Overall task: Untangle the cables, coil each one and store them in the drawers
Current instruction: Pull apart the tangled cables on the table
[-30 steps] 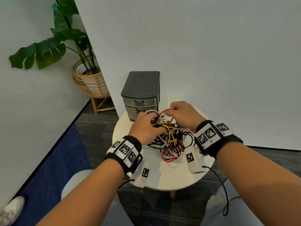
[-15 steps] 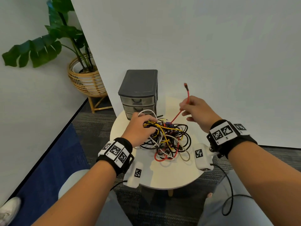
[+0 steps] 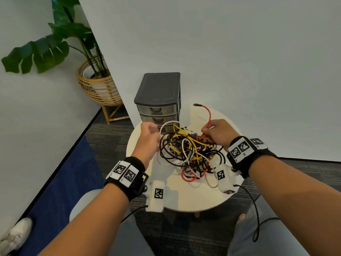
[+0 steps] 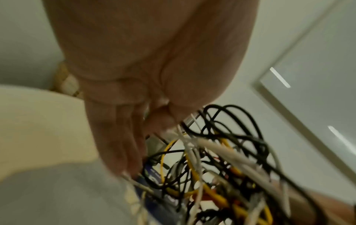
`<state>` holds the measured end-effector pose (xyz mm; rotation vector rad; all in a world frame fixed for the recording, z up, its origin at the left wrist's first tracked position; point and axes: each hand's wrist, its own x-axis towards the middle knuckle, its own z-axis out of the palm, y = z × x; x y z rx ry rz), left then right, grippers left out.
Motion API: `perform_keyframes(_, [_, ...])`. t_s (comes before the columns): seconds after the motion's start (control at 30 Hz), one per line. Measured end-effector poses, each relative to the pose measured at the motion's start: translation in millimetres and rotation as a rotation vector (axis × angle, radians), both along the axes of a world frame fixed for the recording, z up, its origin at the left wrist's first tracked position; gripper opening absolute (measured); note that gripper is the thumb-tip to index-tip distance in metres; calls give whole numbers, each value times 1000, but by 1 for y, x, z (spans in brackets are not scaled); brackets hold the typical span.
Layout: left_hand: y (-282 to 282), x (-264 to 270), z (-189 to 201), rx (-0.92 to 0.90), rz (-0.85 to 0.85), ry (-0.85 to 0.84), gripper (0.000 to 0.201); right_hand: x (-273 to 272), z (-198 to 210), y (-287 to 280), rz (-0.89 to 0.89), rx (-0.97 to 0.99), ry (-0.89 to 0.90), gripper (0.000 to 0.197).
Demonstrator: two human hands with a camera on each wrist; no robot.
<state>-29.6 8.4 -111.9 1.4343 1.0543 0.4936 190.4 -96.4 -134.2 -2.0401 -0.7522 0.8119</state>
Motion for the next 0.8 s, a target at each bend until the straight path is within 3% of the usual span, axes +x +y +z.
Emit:
perform_keyframes(0.1, [6, -5, -14, 92, -283, 436, 25, 1, -5, -4, -42, -14, 66, 12])
perform_keyframes(0.2, [-3, -5, -13, -61, -484, 517, 28, 1, -9, -3, -53, -15, 74, 13])
perform_keyframes(0.4, [-26, 1, -8, -400, -468, 224, 44, -10, -2, -1, 58, -70, 72, 8])
perform_keyframes(0.53, [-35, 13, -7, -455, -380, 77, 43, -21, 6, 1, 217, -231, 0, 29])
perform_keyframes(0.7, [-39, 13, -12, -490, -314, 8, 42, -14, -1, 2, 205, -348, -36, 20])
perform_keyframes(0.8, [-40, 11, -16, -477, -306, -12, 42, -19, 3, -1, 298, -383, -109, 36])
